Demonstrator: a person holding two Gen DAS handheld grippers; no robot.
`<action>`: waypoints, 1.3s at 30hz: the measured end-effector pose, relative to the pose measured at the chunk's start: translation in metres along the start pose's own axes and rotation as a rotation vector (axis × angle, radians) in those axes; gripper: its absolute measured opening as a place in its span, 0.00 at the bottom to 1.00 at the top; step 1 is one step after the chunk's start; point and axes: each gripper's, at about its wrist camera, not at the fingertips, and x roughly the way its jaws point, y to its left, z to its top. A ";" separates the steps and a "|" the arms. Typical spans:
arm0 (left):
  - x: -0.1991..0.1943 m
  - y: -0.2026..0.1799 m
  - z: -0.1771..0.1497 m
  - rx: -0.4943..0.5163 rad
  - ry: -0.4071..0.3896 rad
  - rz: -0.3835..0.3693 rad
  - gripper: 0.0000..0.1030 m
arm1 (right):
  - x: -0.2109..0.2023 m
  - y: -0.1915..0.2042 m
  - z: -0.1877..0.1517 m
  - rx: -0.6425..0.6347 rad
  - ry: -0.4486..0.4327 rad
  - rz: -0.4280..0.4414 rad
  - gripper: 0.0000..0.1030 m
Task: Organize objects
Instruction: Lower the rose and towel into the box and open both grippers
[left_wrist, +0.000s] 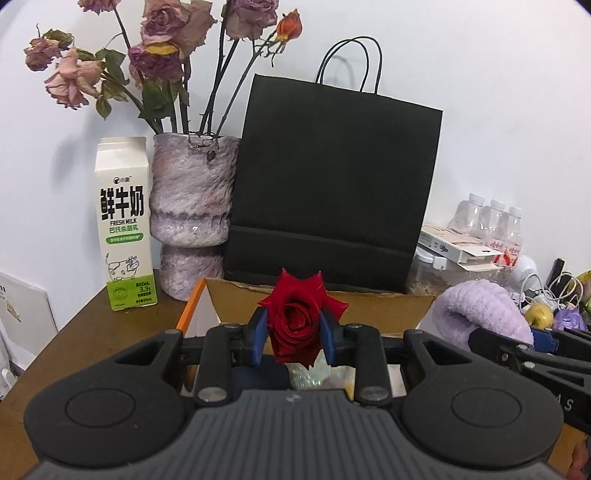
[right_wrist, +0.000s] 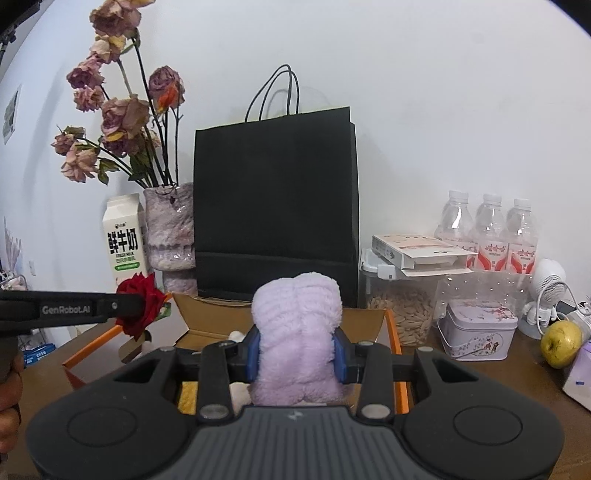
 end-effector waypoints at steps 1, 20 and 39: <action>0.004 0.001 0.001 -0.001 0.000 0.001 0.29 | 0.003 0.000 0.000 -0.003 0.002 0.000 0.35; 0.032 -0.001 0.002 0.000 -0.003 0.026 0.97 | 0.039 0.009 -0.003 -0.038 0.054 -0.010 0.59; 0.020 -0.001 0.005 -0.009 -0.034 0.052 1.00 | 0.033 0.009 -0.003 -0.031 0.041 -0.045 1.00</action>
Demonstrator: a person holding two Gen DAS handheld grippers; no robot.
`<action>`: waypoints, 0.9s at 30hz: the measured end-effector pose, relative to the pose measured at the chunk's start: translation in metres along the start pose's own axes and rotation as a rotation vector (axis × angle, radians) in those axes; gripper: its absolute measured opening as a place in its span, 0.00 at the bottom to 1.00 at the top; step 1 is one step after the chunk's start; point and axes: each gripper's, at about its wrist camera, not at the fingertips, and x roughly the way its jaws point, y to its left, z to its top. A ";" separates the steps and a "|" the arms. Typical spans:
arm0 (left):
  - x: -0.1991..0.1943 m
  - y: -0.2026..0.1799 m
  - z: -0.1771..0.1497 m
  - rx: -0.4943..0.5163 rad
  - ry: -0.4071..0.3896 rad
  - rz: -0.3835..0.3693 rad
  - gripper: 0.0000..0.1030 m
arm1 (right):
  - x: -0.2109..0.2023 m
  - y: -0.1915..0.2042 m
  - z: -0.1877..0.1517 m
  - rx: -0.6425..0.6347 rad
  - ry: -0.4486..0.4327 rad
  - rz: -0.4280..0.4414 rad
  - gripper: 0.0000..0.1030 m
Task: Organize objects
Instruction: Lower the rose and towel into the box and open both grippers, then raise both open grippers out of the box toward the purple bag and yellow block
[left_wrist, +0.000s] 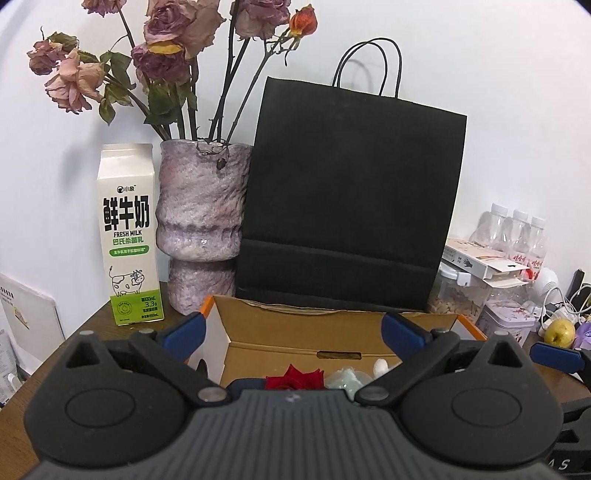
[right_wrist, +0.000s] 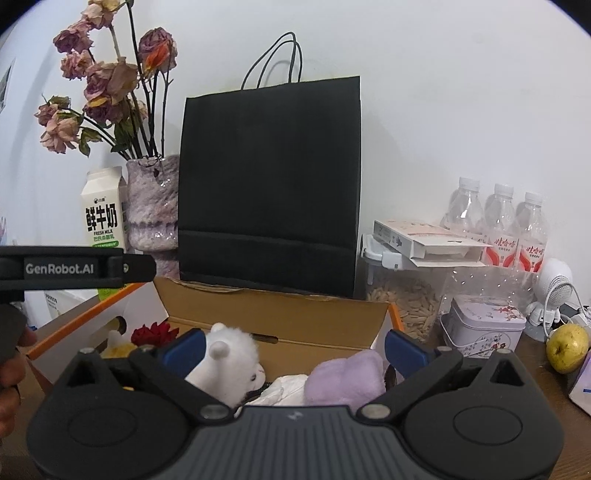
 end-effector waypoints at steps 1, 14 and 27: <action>-0.002 0.000 0.000 -0.001 0.001 -0.001 1.00 | -0.001 0.000 0.001 0.004 0.002 0.005 1.00; -0.040 0.003 -0.002 0.002 -0.023 -0.017 1.00 | -0.037 0.005 0.007 0.006 -0.004 0.020 1.00; -0.106 0.012 -0.029 0.027 -0.013 -0.026 1.00 | -0.102 0.017 -0.010 -0.023 -0.005 0.026 1.00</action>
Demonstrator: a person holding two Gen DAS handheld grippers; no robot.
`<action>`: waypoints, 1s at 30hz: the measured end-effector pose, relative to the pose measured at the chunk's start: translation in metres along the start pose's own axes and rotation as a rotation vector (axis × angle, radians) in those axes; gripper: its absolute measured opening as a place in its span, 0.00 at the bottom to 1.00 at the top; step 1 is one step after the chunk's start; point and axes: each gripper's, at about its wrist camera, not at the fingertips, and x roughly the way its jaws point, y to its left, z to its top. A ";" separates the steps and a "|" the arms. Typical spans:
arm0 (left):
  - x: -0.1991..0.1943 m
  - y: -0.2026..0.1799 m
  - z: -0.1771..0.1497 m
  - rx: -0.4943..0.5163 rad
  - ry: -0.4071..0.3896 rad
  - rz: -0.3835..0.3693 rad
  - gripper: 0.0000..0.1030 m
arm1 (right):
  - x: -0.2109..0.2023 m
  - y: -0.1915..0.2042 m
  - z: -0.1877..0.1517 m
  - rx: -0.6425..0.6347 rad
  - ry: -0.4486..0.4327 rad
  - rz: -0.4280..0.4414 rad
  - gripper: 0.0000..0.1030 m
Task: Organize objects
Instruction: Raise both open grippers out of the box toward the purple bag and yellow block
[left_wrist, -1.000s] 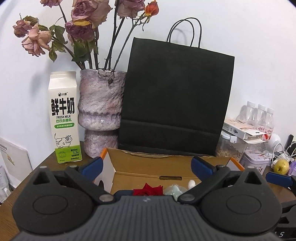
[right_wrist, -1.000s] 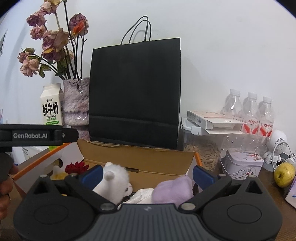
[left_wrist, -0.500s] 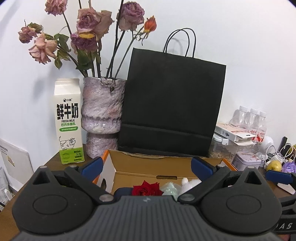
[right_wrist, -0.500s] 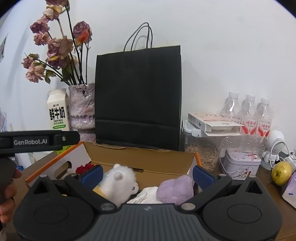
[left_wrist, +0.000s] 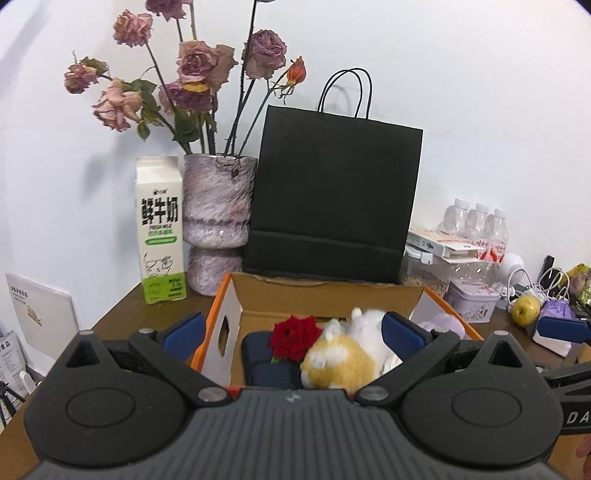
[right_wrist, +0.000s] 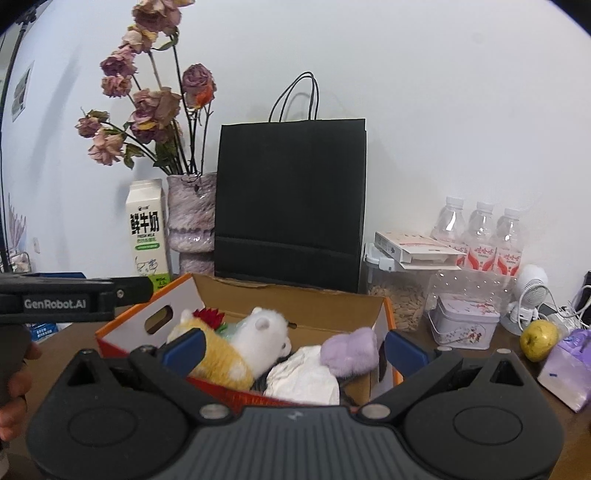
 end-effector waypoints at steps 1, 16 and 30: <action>-0.004 0.001 -0.003 0.001 0.003 0.003 1.00 | -0.005 0.001 -0.003 0.001 0.005 0.002 1.00; -0.060 -0.006 -0.040 0.029 0.039 0.022 1.00 | -0.064 0.004 -0.045 0.021 0.052 0.003 1.00; -0.089 -0.008 -0.074 0.020 0.113 0.026 1.00 | -0.094 0.011 -0.078 0.008 0.108 0.021 1.00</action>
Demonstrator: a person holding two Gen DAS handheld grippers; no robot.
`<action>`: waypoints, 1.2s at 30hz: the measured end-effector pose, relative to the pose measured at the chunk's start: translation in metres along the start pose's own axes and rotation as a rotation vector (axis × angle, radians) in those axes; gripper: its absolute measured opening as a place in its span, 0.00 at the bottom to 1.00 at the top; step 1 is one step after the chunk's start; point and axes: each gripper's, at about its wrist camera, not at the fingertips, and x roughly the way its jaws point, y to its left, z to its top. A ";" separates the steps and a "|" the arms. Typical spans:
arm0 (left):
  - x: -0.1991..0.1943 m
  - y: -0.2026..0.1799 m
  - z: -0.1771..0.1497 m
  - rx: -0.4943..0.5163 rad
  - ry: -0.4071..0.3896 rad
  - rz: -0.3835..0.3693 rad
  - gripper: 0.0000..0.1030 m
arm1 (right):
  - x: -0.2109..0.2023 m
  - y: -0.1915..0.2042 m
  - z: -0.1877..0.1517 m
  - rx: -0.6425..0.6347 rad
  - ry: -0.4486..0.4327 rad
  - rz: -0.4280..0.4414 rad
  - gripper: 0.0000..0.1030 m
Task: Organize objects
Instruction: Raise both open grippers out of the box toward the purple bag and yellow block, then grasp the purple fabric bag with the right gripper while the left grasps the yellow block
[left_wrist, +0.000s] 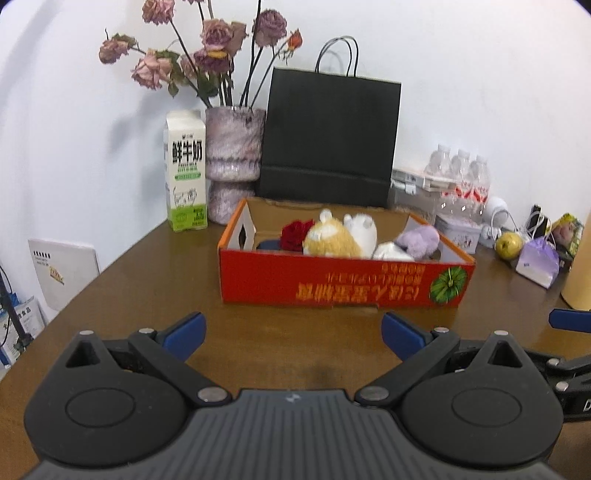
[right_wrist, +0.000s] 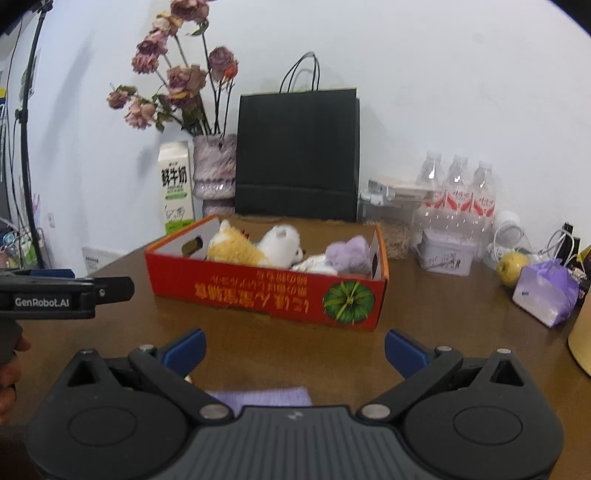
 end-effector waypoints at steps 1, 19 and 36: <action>-0.001 0.000 -0.002 0.001 0.006 0.000 1.00 | 0.000 0.001 -0.004 -0.005 0.013 0.002 1.00; -0.003 0.007 -0.044 0.015 0.136 -0.011 1.00 | 0.018 0.017 -0.057 -0.026 0.234 0.074 1.00; -0.004 0.006 -0.050 0.013 0.163 -0.010 1.00 | 0.018 0.013 -0.053 0.009 0.213 0.073 0.87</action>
